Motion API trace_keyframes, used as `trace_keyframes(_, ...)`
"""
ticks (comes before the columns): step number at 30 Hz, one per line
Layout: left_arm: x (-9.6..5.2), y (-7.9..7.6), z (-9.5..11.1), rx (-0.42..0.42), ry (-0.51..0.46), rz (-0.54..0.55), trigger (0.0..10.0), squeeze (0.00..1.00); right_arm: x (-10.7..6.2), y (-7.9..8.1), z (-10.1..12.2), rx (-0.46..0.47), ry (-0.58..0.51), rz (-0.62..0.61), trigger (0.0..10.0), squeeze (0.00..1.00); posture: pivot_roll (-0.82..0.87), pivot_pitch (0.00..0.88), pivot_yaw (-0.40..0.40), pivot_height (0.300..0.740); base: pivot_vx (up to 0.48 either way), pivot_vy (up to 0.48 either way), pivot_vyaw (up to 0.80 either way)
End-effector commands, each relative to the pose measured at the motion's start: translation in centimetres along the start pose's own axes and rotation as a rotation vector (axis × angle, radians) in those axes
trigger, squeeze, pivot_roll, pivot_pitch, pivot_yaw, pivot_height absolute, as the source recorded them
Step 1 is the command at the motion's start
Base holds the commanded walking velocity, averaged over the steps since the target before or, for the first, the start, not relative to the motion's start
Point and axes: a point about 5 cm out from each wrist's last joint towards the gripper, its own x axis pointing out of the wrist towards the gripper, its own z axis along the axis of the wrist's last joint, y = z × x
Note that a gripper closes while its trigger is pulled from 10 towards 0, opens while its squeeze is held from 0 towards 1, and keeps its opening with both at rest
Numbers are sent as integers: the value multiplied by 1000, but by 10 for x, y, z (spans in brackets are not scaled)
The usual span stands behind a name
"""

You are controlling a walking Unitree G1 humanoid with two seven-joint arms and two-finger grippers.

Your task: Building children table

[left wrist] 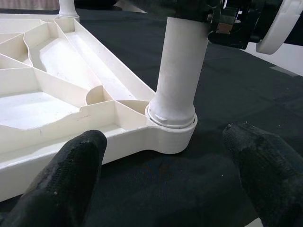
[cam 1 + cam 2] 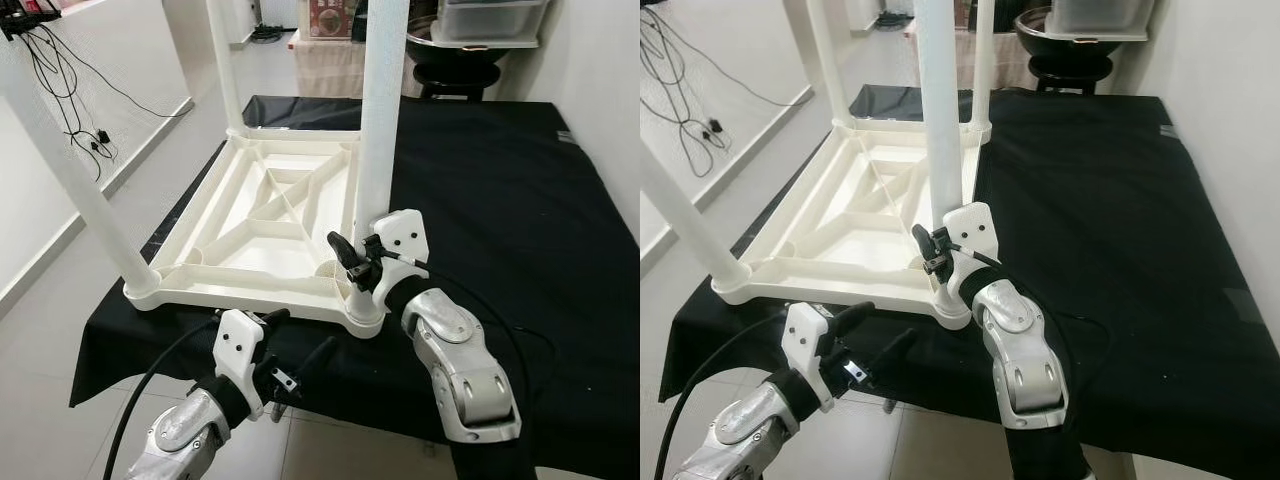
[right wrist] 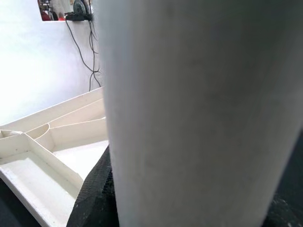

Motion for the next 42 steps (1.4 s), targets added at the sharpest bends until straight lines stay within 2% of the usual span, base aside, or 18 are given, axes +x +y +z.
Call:
trace_keyframes(1, -2, 2, -5, 0, 19, 13, 10000, 0, -2, 3, -34, 88, 171, 9, 10000, 0, 27, 140, 32, 740, 0, 0, 0)
trace_keyframes(2, -2, 2, -5, 0, 19, 13, 10000, 0, -2, 3, -34, 88, 171, 9, 10000, 0, 27, 140, 32, 740, 0, 0, 0)
trace_keyframes(3, -1, 2, -5, -2, 21, 9, 10000, 0, 3, 7, -27, 154, 124, 100, 10000, 1000, 25, 134, 34, 740, 0, 0, 0)
trace_keyframes(4, -1, 1, -6, -5, 22, 4, 10000, 0, 7, 11, -18, 197, 69, 230, 10000, 1000, 28, 131, 33, 740, 0, 0, 0)
trace_keyframes(6, -1, 1, -6, -5, 22, 4, 10000, 0, 7, 11, -18, 197, 69, 230, 10000, 1000, 28, 131, 33, 740, 0, 0, 0)
trace_keyframes(8, 0, 0, -7, -6, 23, 0, 10000, 0, 8, 11, -8, 204, 12, 348, 10000, 1000, 32, 129, 32, 740, 0, 0, 0)
trace_keyframes(9, 0, -1, -7, -8, 24, -3, 10000, 0, 9, 9, 0, 199, -26, 465, 10000, 188, 32, 128, 30, 740, 0, 0, 0)
trace_keyframes(10, 0, -2, -7, -9, 24, -4, 10000, 0, 9, 5, 5, 154, -43, 539, 10000, 0, 33, 128, 29, 740, 0, 0, 0)
trace_keyframes(15, 0, -4, -7, -11, 24, -6, 10000, 0, 25, -10, 12, 18, -10, 713, 10000, 0, 48, 129, 22, 740, 0, 0, 0)
trace_keyframes(21, -1, -5, -7, -11, 23, -5, 10000, 0, 33, -15, 10, 21, 30, 777, 10000, 0, 55, 132, 18, 740, 0, 0, 0)
trace_keyframes(22, -1, -6, -7, -12, 23, -6, 10000, 0, 38, -19, 9, 35, 38, 774, 1333, 0, 56, 135, 17, 740, 0, 0, 0)
trace_keyframes(24, -1, -6, -7, -12, 23, -6, 10000, 0, 38, -19, 9, 35, 38, 774, 1333, 0, 56, 135, 17, 740, 0, 0, 0)
trace_keyframes(25, 0, -6, -6, -13, 22, -7, 10000, 0, 43, -22, 9, 52, 41, 777, 0, 0, 56, 142, 15, 740, 0, 0, 0)
trace_keyframes(35, 0, -8, -5, -21, 16, -11, 10000, 0, 44, -37, 1, 91, 51, 793, 0, 0, 34, 153, 18, 740, 0, 0, 0)
trace_keyframes(38, 1, -8, -5, -23, 15, -13, 10000, 0, 40, -43, -3, 85, 52, 743, 0, 0, 25, 159, 23, 740, 0, 0, 0)
trace_keyframes(40, 1, -7, -4, -24, 15, -13, 10000, 0, 38, -49, -6, 77, 49, 649, 0, 0, 17, 164, 27, 740, 0, 0, 0)
trace_keyframes(41, 0, -6, -4, -24, 14, -14, 10000, 0, 34, -54, -12, 76, 48, 503, 0, 0, 10, 166, 27, 740, 0, 0, 0)
trace_keyframes(42, 0, -6, -4, -24, 14, -14, 10000, 0, 34, -54, -12, 76, 48, 503, 0, 0, 10, 166, 27, 740, 0, 0, 0)
